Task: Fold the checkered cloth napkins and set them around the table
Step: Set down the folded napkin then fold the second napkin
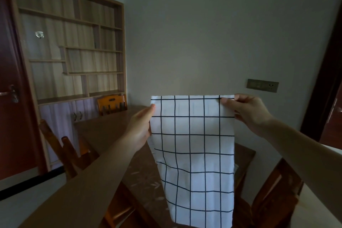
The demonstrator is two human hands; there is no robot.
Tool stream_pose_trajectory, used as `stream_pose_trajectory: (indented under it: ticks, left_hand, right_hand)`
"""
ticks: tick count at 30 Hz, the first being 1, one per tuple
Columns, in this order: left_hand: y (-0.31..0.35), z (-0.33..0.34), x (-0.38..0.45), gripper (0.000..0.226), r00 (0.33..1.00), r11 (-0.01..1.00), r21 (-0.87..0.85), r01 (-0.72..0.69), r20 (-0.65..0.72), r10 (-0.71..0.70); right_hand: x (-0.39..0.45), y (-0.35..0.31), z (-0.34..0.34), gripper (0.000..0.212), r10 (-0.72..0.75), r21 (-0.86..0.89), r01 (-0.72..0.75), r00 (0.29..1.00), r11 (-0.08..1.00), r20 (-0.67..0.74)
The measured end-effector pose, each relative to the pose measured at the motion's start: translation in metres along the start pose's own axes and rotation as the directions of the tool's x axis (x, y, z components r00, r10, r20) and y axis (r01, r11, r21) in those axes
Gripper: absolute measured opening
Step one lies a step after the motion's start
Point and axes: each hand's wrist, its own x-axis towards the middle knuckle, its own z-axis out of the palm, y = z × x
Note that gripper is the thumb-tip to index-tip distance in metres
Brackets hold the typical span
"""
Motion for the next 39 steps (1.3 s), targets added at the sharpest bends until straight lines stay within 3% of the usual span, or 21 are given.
stream_pose_trajectory:
  ticks: [4, 6, 8, 10, 12, 14, 16, 18, 20, 23, 26, 29, 32, 33, 35, 38, 39]
  left_hand:
    - [-0.002, 0.004, 0.002, 0.066, 0.999, 1.0, -0.021, -0.012, -0.033, 0.011]
    - [0.002, 0.011, -0.003, 0.055, 0.995, 0.998, 0.01, -0.07, -0.073, 0.071]
    - [0.002, 0.02, -0.005, 0.043, 0.983, 0.978, 0.14, -0.155, -0.073, 0.167]
    - [0.005, 0.033, -0.011, 0.031, 0.97, 0.939, 0.257, -0.229, -0.02, 0.242]
    - [0.008, 0.045, -0.017, 0.016, 0.959, 0.901, 0.33, -0.283, 0.074, 0.274]
    - [0.009, 0.051, -0.02, 0.018, 0.946, 0.87, 0.373, -0.322, 0.16, 0.281]
    - [0.01, 0.05, -0.025, 0.019, 0.938, 0.869, 0.359, -0.34, 0.195, 0.286]
    - [0.008, 0.044, -0.026, 0.019, 0.934, 0.864, 0.36, -0.353, 0.19, 0.303]
    - [0.005, 0.031, -0.028, 0.02, 0.926, 0.834, 0.406, -0.374, 0.21, 0.314]
    - [-0.009, 0.001, -0.031, 0.016, 0.941, 0.777, 0.544, -0.315, 0.287, 0.181]
    - [-0.033, -0.043, -0.033, 0.032, 0.947, 0.668, 0.717, -0.201, 0.316, -0.055]
    - [-0.044, -0.072, -0.029, 0.046, 0.9, 0.474, 0.877, -0.071, 0.261, -0.349]
    - [-0.036, -0.064, -0.022, 0.045, 0.835, 0.235, 0.962, -0.142, 0.244, -0.494]
    - [-0.033, -0.058, -0.023, 0.043, 0.828, 0.207, 0.963, -0.17, 0.254, -0.5]
    - [-0.035, -0.055, -0.018, 0.037, 0.827, 0.31, 0.943, -0.122, 0.269, -0.494]
    - [-0.046, -0.057, -0.017, 0.016, 0.889, 0.675, 0.732, 0.088, 0.247, -0.385]
    - [-0.05, -0.057, -0.015, 0.016, 0.922, 0.75, 0.649, 0.131, 0.199, -0.333]
  right_hand:
    - [-0.003, -0.002, 0.0, 0.015, 0.004, -0.042, -0.003, 1.0, 0.999, 0.005]
    - [-0.003, -0.005, 0.0, 0.016, -0.005, -0.196, 0.002, 1.0, 0.981, -0.011]
    - [-0.001, -0.011, 0.001, 0.027, -0.113, -0.497, 0.082, 0.993, 0.864, -0.034]
    - [0.001, -0.018, 0.012, 0.049, -0.22, -0.691, 0.187, 0.975, 0.698, 0.041]
    - [0.006, -0.024, 0.035, 0.065, -0.208, -0.711, 0.265, 0.963, 0.651, 0.169]
    - [0.01, -0.028, 0.059, 0.072, -0.127, -0.656, 0.297, 0.947, 0.694, 0.294]
    - [0.013, -0.025, 0.076, 0.055, -0.158, -0.585, 0.38, 0.905, 0.716, 0.394]
    - [0.015, -0.019, 0.083, 0.039, -0.286, -0.559, 0.458, 0.884, 0.692, 0.37]
    - [0.016, -0.017, 0.084, 0.037, -0.386, -0.603, 0.495, 0.868, 0.626, 0.312]
    - [0.02, -0.026, 0.075, 0.036, -0.47, -0.689, 0.475, 0.856, 0.547, 0.216]
    - [0.026, -0.037, 0.054, 0.04, -0.521, -0.731, 0.44, 0.843, 0.521, 0.135]
    - [0.027, -0.038, 0.043, 0.04, -0.549, -0.749, 0.454, 0.823, 0.482, 0.145]
    - [0.027, -0.039, 0.043, 0.038, -0.55, -0.749, 0.475, 0.816, 0.462, 0.179]
    - [0.028, -0.041, 0.042, 0.037, -0.551, -0.751, 0.473, 0.816, 0.46, 0.176]
    - [0.029, -0.043, 0.036, 0.037, -0.55, -0.753, 0.466, 0.818, 0.465, 0.167]
    - [0.029, -0.044, 0.019, 0.034, -0.548, -0.771, 0.423, 0.829, 0.477, 0.115]
    - [0.029, -0.043, 0.014, 0.034, -0.542, -0.774, 0.397, 0.836, 0.493, 0.084]
